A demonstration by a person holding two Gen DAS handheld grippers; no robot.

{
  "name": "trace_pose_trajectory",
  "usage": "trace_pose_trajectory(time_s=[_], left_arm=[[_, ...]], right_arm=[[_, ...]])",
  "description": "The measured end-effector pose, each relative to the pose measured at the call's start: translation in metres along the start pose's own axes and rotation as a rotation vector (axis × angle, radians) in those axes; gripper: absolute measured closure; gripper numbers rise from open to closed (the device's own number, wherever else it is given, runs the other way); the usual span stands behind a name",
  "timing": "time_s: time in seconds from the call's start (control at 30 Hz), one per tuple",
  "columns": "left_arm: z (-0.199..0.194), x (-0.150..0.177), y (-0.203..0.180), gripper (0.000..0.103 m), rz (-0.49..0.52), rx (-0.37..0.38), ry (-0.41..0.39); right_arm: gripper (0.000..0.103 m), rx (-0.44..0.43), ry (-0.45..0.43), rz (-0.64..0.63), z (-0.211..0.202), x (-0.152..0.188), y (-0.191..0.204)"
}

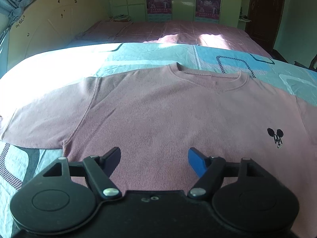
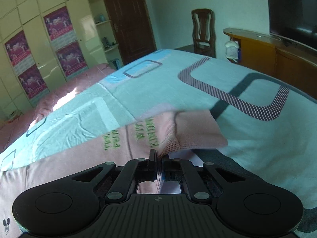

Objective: Fold small clothes
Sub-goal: 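Fold the held sleeve across the sweatshirt body with the right tool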

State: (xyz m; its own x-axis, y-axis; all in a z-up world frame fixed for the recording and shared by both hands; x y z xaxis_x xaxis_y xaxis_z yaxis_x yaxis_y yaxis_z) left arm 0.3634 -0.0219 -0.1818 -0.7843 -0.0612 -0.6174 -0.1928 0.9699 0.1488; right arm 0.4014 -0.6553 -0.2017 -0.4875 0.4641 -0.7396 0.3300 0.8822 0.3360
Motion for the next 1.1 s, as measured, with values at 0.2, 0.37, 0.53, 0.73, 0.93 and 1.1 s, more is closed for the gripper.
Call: trace_pose_trajectory(time_s=[0.2,0.37,0.53,0.73,0.93,1.1], left_arm=[[0.006,-0.006,0.003,0.029,0.025,0.000,-0.013],[0.019,-0.011,0.012,0.029,0.024,0.018,-0.011],[0.037,-0.014,0.023,0.029,0.017,0.032,0.008],[0.053,-0.014,0.038,0.029,0.018,0.031,0.022],[0.051,-0.015,0.043,0.029,0.020,0.073,0.029],[0.029,-0.019,0.015,0.025,0.072,0.172,-0.013]], right_arm=[[0.100,-0.153,-0.034,-0.106,-0.018,-0.005,0.097],[0.100,-0.310,-0.015,-0.190,-0.032,0.018,0.195],[0.100,-0.455,0.046,-0.318,-0.040,0.071,0.301],[0.099,-0.577,0.218,-0.435,-0.027,0.163,0.383],[0.082,-0.585,0.333,-0.510,-0.023,0.218,0.398],[0.036,-0.599,0.291,-0.505,-0.052,0.205,0.372]])
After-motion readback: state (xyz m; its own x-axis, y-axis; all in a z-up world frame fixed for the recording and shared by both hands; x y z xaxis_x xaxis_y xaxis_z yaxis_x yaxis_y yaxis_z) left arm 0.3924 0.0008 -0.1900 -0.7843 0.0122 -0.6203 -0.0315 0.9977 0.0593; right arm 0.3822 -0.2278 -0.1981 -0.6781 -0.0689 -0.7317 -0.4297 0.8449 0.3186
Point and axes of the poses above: each gripper's, at about its wrist camera, not at the fingertips, and z roughly the way its jaws point, y to its left, x to its underside, the point moved 9 cm from there along z, roughly the way its jaws point, and after that the axes turned 7 degrees about -x, right-handed, at the moved point
